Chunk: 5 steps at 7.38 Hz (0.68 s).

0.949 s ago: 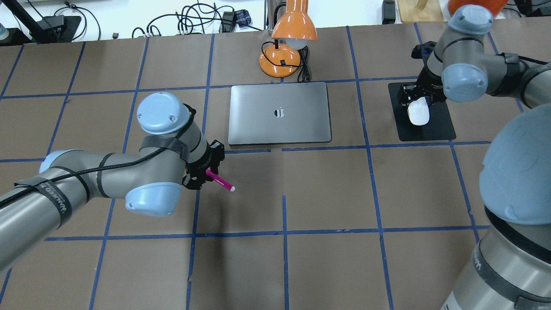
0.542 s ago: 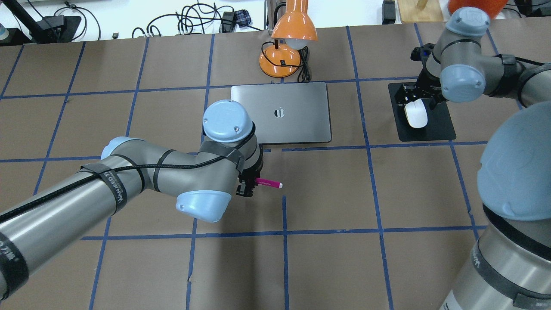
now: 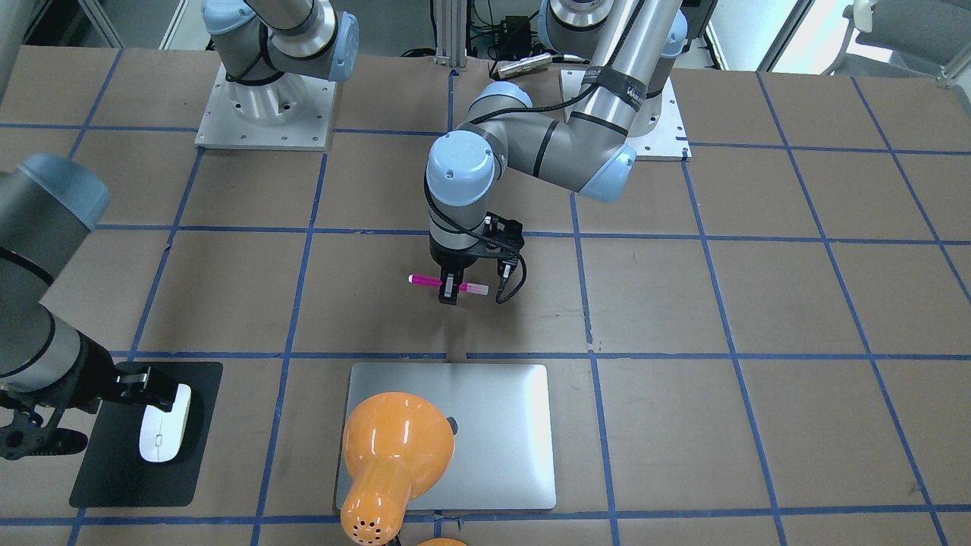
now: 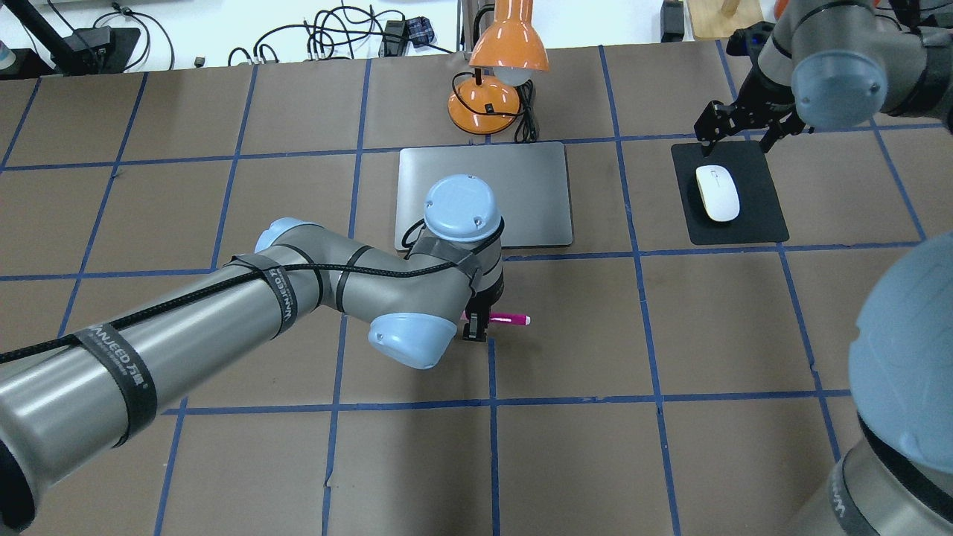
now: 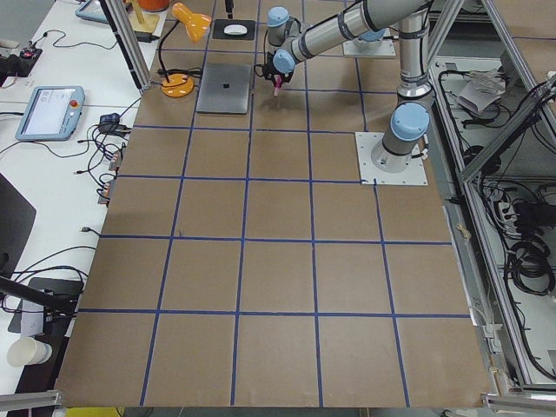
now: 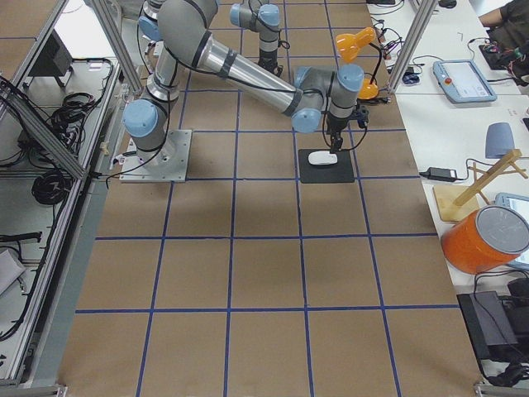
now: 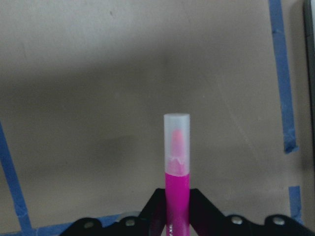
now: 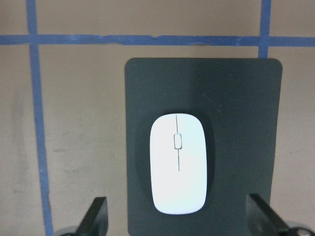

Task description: Place pen and mouse around notebook

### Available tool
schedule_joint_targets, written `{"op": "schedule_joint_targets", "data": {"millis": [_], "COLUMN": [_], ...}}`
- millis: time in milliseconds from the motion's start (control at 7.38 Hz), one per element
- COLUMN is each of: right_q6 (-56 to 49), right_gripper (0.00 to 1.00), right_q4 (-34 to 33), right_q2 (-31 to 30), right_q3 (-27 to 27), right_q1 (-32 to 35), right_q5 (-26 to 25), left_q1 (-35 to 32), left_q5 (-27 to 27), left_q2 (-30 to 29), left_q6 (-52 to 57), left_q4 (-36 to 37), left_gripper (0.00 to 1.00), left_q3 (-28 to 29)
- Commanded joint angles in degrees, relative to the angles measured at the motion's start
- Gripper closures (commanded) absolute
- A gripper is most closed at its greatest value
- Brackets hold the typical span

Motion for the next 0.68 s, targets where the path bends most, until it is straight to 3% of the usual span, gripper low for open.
{"op": "schedule_joint_targets", "data": {"millis": [0,136,407,542], "right_q6": [0.34,2.17,7.19,10.51], "right_gripper": [0.00,0.00,0.00,0.00], "right_q4": [14.25,20.07,21.88,21.80], "right_q2": [-10.25,-15.25,-17.67,-17.85], "right_q3": [-1.67,-1.41,-2.27,-2.80], "right_q1": [2.89,3.60,11.99,14.92], "right_q5": [-0.54,-0.19,0.51,0.34], "left_q1": [-0.28,-0.28,0.24,1.46], "left_q5": [-0.13,0.05,1.45,1.45], "left_q2": [-0.80,-1.24,1.47,3.75], "left_q6": [-0.05,0.39,9.57,19.02], "left_q4": [-0.26,-0.17,-1.65,-5.84], "left_gripper": [0.57,0.01,0.00,0.00], "left_q3": [0.00,0.00,1.66,3.23]}}
